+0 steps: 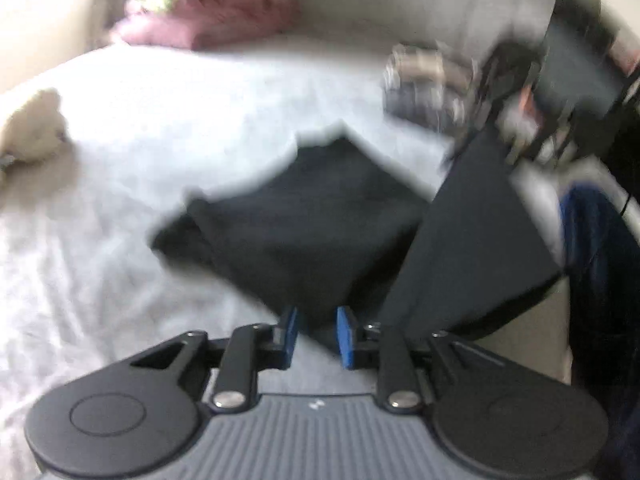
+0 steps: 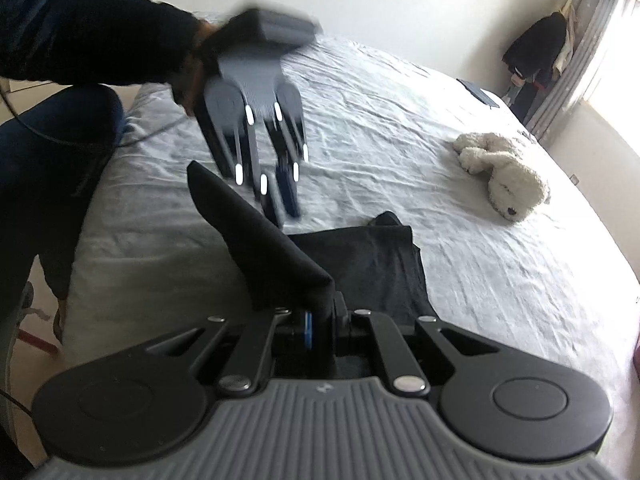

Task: Fold clothes

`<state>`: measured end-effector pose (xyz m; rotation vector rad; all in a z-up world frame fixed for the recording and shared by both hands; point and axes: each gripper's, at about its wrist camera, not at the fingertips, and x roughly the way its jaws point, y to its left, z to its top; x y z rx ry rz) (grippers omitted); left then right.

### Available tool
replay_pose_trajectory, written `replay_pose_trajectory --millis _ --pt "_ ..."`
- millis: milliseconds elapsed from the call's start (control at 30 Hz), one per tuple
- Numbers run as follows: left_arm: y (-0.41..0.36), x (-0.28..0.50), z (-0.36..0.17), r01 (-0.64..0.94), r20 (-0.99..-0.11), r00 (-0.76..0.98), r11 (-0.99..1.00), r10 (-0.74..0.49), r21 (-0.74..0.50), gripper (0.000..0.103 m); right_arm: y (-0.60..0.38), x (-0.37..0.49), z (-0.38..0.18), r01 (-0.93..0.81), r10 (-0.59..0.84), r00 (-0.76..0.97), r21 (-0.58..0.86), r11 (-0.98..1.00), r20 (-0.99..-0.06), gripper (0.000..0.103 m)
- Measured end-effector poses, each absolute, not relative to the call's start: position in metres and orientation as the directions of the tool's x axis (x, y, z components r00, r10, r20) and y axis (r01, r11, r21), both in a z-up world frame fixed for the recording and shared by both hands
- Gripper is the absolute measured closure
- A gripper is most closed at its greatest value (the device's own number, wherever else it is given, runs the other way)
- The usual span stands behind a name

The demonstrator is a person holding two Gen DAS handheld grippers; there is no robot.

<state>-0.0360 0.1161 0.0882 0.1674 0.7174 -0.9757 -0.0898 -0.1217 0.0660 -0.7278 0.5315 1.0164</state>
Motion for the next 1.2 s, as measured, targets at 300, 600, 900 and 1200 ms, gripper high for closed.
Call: replay_pose_trajectory --millis 300,600,900,1200 --pt "0.092 -0.076 0.125 0.857 -0.456 0.367 0.485 -0.811 -0.174 0.056 -0.126 -0.062 0.057 -0.899 0.552 0.419 -0.242 0.365 -0.721 0.095" --pt "0.078 -0.068 0.112 0.854 -0.517 0.395 0.511 -0.759 -0.099 0.047 -0.126 -0.048 0.052 -0.902 0.553 0.406 -0.224 0.369 -0.728 0.095" --pt "0.055 -0.076 0.1 0.82 -0.591 0.465 0.572 -0.659 0.007 0.098 -0.127 -0.044 0.053 -0.905 0.556 0.399 -0.214 0.369 -0.729 0.095" --pt "0.075 -0.063 0.1 0.758 -0.551 0.507 0.647 -0.663 -0.08 0.099 -0.146 -0.049 0.056 -0.886 0.553 0.429 -0.214 0.411 -0.714 0.087"
